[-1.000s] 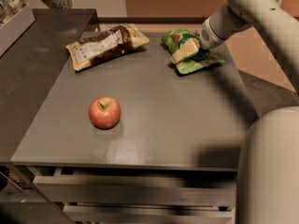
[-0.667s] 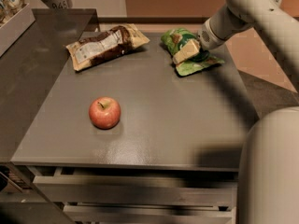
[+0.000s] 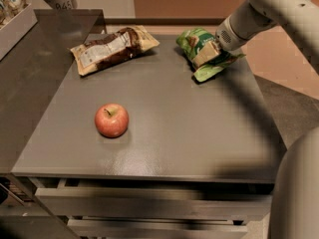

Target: Move green rice chip bag near apple

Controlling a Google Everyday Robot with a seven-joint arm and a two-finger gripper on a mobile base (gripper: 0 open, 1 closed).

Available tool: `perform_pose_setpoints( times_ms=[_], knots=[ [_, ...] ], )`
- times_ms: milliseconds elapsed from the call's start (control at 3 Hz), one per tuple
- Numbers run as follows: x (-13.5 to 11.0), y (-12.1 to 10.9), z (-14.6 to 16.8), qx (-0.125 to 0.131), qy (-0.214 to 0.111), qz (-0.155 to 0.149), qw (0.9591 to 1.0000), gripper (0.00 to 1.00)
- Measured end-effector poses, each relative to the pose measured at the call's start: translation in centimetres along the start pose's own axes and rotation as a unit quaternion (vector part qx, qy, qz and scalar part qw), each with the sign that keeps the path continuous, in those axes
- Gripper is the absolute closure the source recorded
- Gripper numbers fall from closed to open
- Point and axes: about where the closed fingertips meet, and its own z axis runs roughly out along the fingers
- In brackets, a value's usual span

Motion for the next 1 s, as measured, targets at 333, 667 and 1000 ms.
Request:
perform_pose_setpoints(
  times_ms=[333, 667, 1000],
  knots=[
    [0.0, 1.6, -2.8, -0.006, -0.003, -0.026, 0.9996, 1.00],
    [0.5, 4.3, -5.7, -0.029, -0.005, -0.055, 0.9980, 1.00],
    [1.0, 7.9, -7.9, -0.066, -0.006, -0.088, 0.9939, 1.00]
  ],
)
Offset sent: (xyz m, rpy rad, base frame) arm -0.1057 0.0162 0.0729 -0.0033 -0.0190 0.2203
